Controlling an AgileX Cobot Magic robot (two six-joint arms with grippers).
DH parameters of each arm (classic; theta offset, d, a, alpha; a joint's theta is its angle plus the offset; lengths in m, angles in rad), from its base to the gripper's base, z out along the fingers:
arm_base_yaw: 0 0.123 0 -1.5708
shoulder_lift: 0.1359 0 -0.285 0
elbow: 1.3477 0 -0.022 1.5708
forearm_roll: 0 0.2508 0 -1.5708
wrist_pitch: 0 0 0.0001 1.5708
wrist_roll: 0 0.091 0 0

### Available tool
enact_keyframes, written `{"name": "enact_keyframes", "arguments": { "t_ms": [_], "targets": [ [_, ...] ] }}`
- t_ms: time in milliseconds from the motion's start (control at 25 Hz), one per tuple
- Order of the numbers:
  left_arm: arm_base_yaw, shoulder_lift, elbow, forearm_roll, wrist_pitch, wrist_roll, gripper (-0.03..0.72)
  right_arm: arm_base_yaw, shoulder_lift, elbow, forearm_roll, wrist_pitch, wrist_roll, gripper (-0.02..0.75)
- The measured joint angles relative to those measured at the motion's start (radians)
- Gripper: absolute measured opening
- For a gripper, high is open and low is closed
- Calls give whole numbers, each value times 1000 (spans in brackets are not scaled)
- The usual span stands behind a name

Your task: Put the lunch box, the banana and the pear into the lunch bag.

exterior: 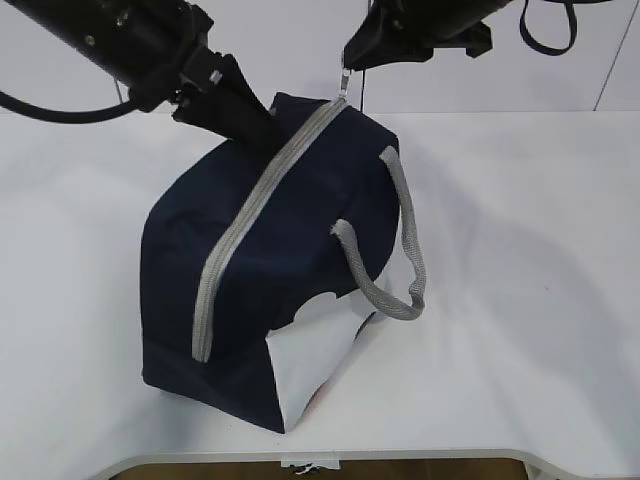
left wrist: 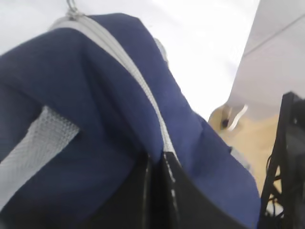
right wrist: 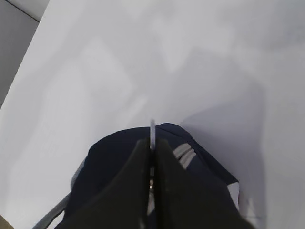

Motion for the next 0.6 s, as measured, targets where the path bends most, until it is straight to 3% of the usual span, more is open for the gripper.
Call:
{"name": "enact_keyframes", "arguments": {
  "t_ms": [320, 600],
  "targets": [
    [0, 0, -130, 66, 53, -2, -1, -2, 20, -2, -57, -23, 0, 1],
    [0, 0, -150, 83, 53, -4, -1, -9, 118, -2, -91, -16, 10, 1]
  ]
}}
